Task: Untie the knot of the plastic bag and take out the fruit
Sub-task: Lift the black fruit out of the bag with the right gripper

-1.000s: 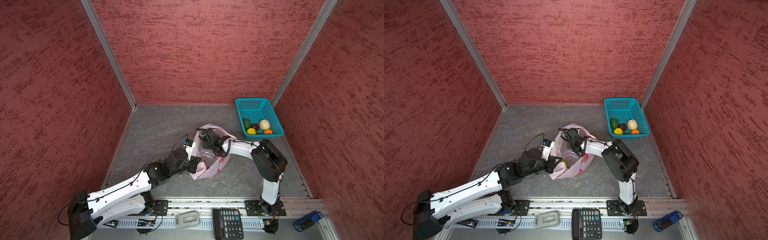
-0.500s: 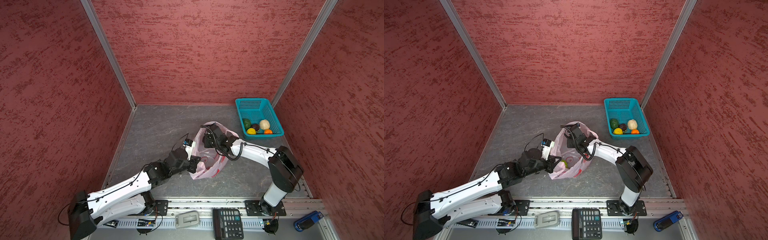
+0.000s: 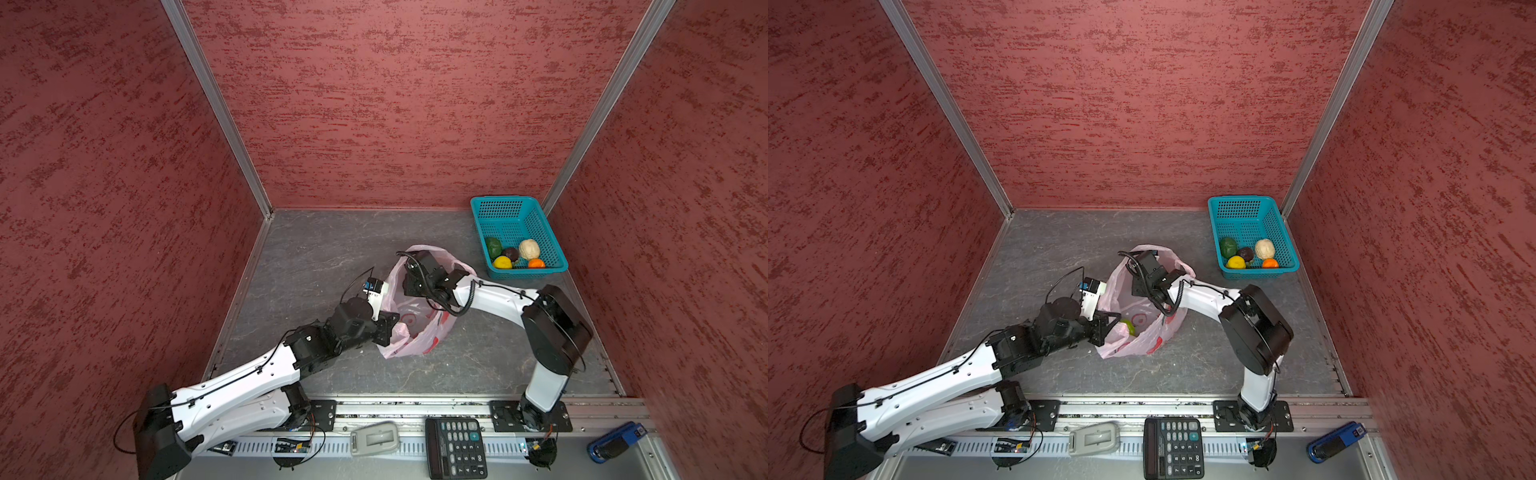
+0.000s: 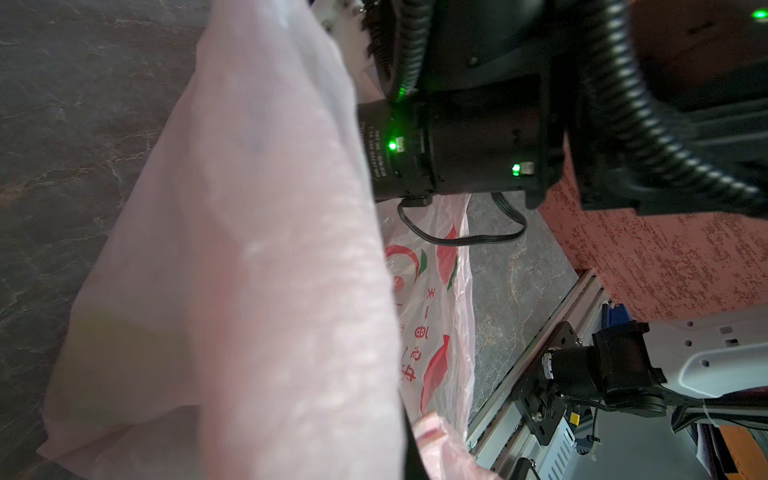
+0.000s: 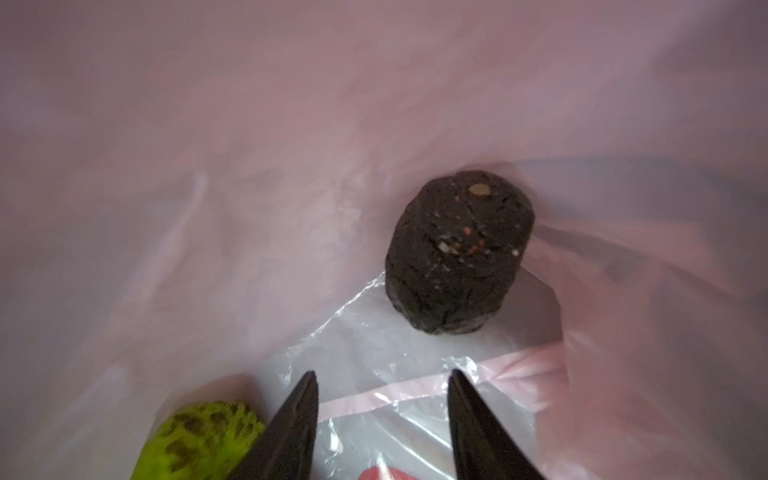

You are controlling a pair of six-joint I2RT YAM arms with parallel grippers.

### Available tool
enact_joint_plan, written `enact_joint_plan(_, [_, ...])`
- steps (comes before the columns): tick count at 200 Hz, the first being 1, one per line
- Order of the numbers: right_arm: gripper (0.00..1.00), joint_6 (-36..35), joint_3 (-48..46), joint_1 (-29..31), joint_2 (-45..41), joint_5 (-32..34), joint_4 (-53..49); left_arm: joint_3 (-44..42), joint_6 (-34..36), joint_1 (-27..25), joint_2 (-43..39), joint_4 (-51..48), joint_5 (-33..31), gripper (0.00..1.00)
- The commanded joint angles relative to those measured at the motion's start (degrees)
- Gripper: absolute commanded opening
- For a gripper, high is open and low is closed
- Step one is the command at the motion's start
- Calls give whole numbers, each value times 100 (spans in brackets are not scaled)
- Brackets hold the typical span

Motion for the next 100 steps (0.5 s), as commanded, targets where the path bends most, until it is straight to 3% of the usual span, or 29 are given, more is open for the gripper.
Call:
enact_joint_plan(1, [57,337,333,-63,301,275,103,-47,-21,6,-26,-34,113,0])
enact_joint_plan(55, [73,791,583,-157,746,870,39,-71,-75,-72,-150,-132,90,0])
enact_joint_plan(83, [74,859,593,-239,989,919,263,-82,-64,-78,-176,-209,136,0])
enact_joint_plan(100, [69,864,593,-265,1110,947,384,-60,-40,-77,-174,-248,166,0])
